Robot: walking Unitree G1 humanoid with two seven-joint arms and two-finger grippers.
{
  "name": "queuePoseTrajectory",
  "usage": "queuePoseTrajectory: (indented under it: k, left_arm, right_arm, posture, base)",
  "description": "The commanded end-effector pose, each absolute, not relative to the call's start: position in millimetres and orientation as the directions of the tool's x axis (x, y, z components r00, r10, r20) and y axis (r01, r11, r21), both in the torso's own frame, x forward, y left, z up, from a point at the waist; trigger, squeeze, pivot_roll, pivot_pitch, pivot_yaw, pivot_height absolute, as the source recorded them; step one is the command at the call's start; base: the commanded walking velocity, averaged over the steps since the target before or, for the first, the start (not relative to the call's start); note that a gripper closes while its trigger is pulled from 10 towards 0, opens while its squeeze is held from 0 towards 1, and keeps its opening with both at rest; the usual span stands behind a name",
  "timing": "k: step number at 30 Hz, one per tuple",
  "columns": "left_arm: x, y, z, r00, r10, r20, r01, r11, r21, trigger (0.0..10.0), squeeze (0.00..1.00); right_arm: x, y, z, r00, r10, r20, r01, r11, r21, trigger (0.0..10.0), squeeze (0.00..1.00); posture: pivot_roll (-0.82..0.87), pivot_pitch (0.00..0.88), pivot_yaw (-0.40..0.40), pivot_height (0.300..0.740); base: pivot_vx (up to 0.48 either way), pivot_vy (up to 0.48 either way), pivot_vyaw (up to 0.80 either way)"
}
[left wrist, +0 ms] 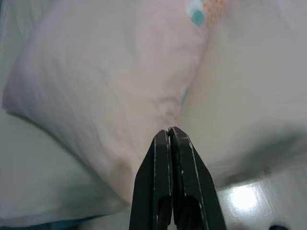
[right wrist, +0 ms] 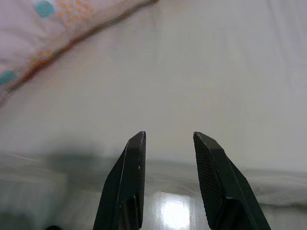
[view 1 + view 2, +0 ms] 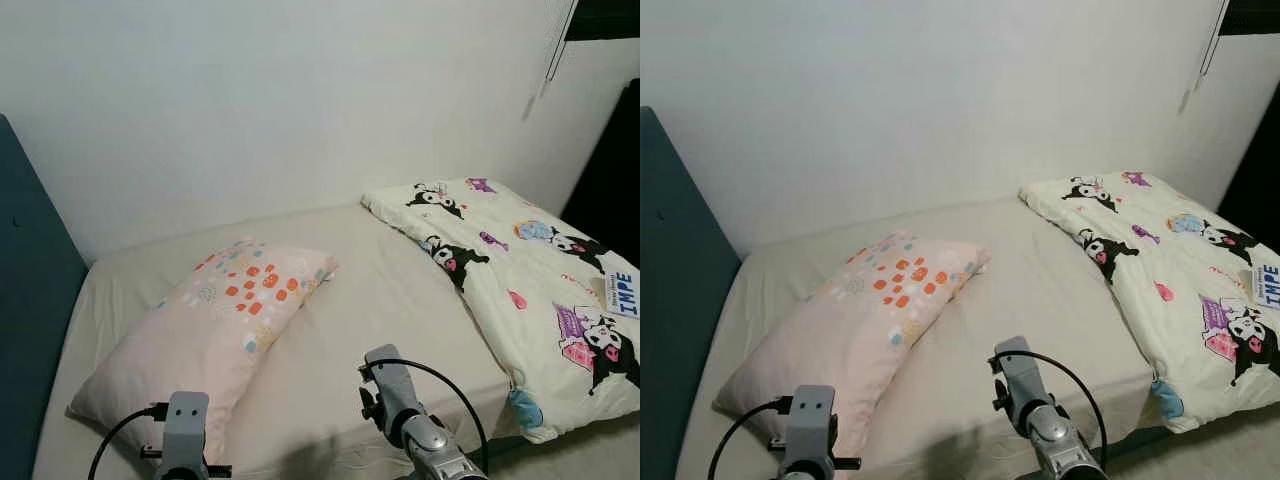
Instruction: Clean up the room
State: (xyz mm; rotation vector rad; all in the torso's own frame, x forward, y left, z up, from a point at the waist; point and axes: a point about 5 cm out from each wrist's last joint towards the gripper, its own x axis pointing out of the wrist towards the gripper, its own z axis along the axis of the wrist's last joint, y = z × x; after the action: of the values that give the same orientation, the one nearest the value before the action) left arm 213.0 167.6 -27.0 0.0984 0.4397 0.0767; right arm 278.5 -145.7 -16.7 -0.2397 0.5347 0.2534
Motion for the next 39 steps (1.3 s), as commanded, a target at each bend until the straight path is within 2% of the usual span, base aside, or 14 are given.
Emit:
queuePoseTrajectory:
  k: [1, 4, 5, 6, 7, 8, 10, 11, 19, 23, 39]
  left_arm:
    - [208.1, 166.3, -34.3, 0.881, 0.068, -0.468, -0.007, 0.991, 0.130, 10.0, 0.00]
    - [202.4, 163.4, -46.6, 0.841, 0.026, -0.541, 0.065, 0.987, 0.148, 10.0, 0.00]
    - [198.3, 162.4, -53.6, 0.812, 0.011, -0.583, 0.084, 0.987, 0.135, 10.0, 0.00]
    - [198.3, 162.4, -53.6, 0.812, 0.011, -0.583, 0.084, 0.987, 0.135, 10.0, 0.00]
    - [195.2, 160.5, -59.3, 0.784, -0.013, -0.621, 0.115, 0.985, 0.125, 10.0, 0.00]
    - [195.2, 160.5, -59.3, 0.784, -0.013, -0.621, 0.115, 0.985, 0.125, 10.0, 0.00]
    - [193.9, 157.2, -62.4, 0.761, -0.053, -0.647, 0.170, 0.978, 0.119, 10.0, 0.00]
    - [195.2, 156.5, -61.6, 0.763, -0.059, -0.644, 0.173, 0.978, 0.115, 10.0, 0.00]
    - [200.0, 155.4, -59.8, 0.770, -0.054, -0.636, 0.151, 0.984, 0.099, 10.0, 0.00]
    - [201.8, 155.2, -60.1, 0.776, -0.042, -0.630, 0.126, 0.988, 0.089, 10.0, 0.00]
    - [204.0, 153.1, -57.5, 0.791, -0.042, -0.610, 0.126, 0.987, 0.096, 10.0, 0.00]
  right_arm:
    - [273.0, -147.6, -23.0, 0.812, 0.151, -0.563, -0.295, 0.940, -0.173, 10.0, 0.00]
    - [262.8, -149.7, -34.4, 0.755, 0.128, -0.643, -0.331, 0.921, -0.206, 10.0, 0.00]
    - [253.1, -149.1, -43.3, 0.703, 0.135, -0.699, -0.384, 0.899, -0.213, 10.0, 0.00]
    - [253.1, -149.1, -43.3, 0.703, 0.135, -0.699, -0.384, 0.899, -0.213, 10.0, 0.00]
    - [242.1, -148.2, -52.2, 0.646, 0.141, -0.750, -0.445, 0.869, -0.219, 10.0, 0.00]
    - [242.1, -148.2, -52.2, 0.646, 0.141, -0.750, -0.445, 0.869, -0.219, 10.0, 0.00]
    - [228.4, -147.2, -62.0, 0.577, 0.147, -0.804, -0.501, 0.840, -0.207, 10.0, 0.00]
    - [226.7, -146.6, -63.2, 0.570, 0.149, -0.808, -0.499, 0.844, -0.197, 10.0, 0.00]
    - [226.9, -145.9, -63.0, 0.581, 0.144, -0.801, -0.469, 0.863, -0.186, 10.0, 0.00]
    - [234.6, -145.1, -57.0, 0.626, 0.165, -0.762, -0.424, 0.892, -0.155, 10.0, 0.00]
    - [241.3, -145.1, -52.2, 0.641, 0.180, -0.746, -0.426, 0.892, -0.151, 10.0, 0.00]
  posture:
    - [-0.06, 0.000, -0.021, 0.738]
    - [-0.06, 0.000, -0.021, 0.738]
    - [-0.06, 0.000, -0.017, 0.738]
    - [-0.06, 0.000, -0.017, 0.738]
    - [-0.07, 0.000, -0.014, 0.738]
    - [-0.07, 0.000, -0.014, 0.738]
    - [-0.06, 0.000, -0.007, 0.738]
    - [-0.07, 0.000, -0.002, 0.738]
    - [-0.07, 0.000, 0.004, 0.738]
    - [-0.07, 0.000, 0.006, 0.738]
    - [-0.07, 0.000, 0.003, 0.738]
  base:
    - [0.000, 0.000, 0.00]
    - [0.000, 0.000, 0.00]
    - [0.000, 0.000, 0.00]
    - [0.000, 0.000, 0.00]
    - [0.000, 0.000, 0.00]
    - [0.000, 0.000, 0.00]
    - [0.000, 0.000, 0.00]
    - [0.000, 0.000, 0.00]
    - [0.000, 0.000, 0.00]
    - [0.000, 0.000, 0.00]
    - [0.000, 0.000, 0.00]
